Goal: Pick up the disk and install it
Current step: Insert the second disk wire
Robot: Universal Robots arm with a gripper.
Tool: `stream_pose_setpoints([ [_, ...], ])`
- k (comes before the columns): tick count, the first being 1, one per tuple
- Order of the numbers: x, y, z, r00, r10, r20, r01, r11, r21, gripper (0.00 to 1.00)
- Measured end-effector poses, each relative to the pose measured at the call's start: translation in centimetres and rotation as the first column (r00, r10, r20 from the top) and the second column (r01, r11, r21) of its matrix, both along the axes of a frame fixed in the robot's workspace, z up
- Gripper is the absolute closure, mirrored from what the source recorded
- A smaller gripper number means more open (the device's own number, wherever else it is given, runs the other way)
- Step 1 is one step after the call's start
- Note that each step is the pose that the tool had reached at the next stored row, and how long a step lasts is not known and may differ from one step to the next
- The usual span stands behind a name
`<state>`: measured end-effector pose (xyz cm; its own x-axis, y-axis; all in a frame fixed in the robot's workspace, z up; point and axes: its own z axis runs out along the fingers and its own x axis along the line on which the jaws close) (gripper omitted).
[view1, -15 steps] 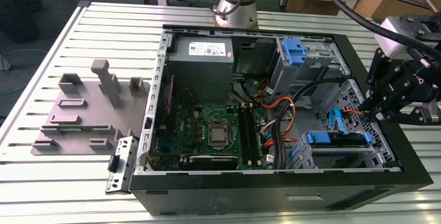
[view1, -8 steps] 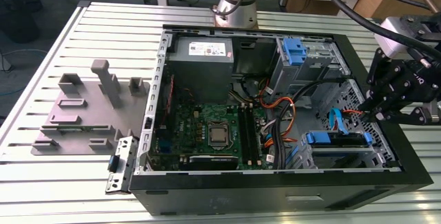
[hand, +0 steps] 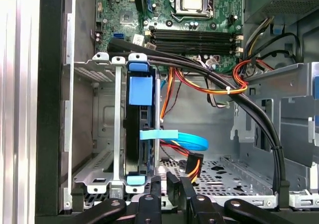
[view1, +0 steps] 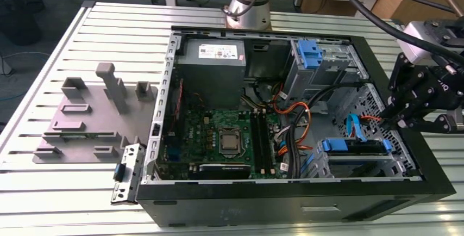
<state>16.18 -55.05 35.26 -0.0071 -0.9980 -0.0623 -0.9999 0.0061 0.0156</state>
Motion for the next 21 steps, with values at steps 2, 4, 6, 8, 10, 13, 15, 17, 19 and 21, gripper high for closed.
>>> stream_pose_setpoints([
  [2, 0.01, 0.0, -0.2, 1.0, 0.0, 0.0, 0.0, 1.0, -0.0002, 0.71],
  [4, 0.01, 0.01, -0.3, 1.0, 0.0, 0.0, 0.0, 1.0, -0.0002, 0.71],
  [6, 0.04, 0.01, -0.31, 1.0, 0.0, 0.0001, 0.0, 1.0, -0.0004, 0.71],
  [8, 0.15, 0.03, -0.34, 1.0, 0.0, 0.0, 0.0, 1.0, -0.0001, 0.71],
  [10, 0.27, 0.03, -0.39, 1.0, 0.0, 0.0, 0.0, 1.0, -0.0001, 0.71],
  [13, 0.41, 0.04, -0.49, 1.0, 0.0, 0.0, 0.0, 1.0, -0.0006, 0.71],
  [15, 0.51, 0.04, -0.6, 1.0, 0.0, 0.0, 0.0, 1.0, -0.0005, 0.71],
  [17, 0.53, 0.04, -0.66, 1.0, 0.0, 0.0, 0.0, 1.0, -0.0008, 0.71],
  [19, 0.54, 0.04, -0.66, 1.0, 0.0, 0.0, 0.0, 1.0, -0.0008, 0.71],
  [21, 0.54, 0.04, -0.67, 1.0, 0.0, 0.0, 0.0, 1.0, -0.0006, 0.71],
])
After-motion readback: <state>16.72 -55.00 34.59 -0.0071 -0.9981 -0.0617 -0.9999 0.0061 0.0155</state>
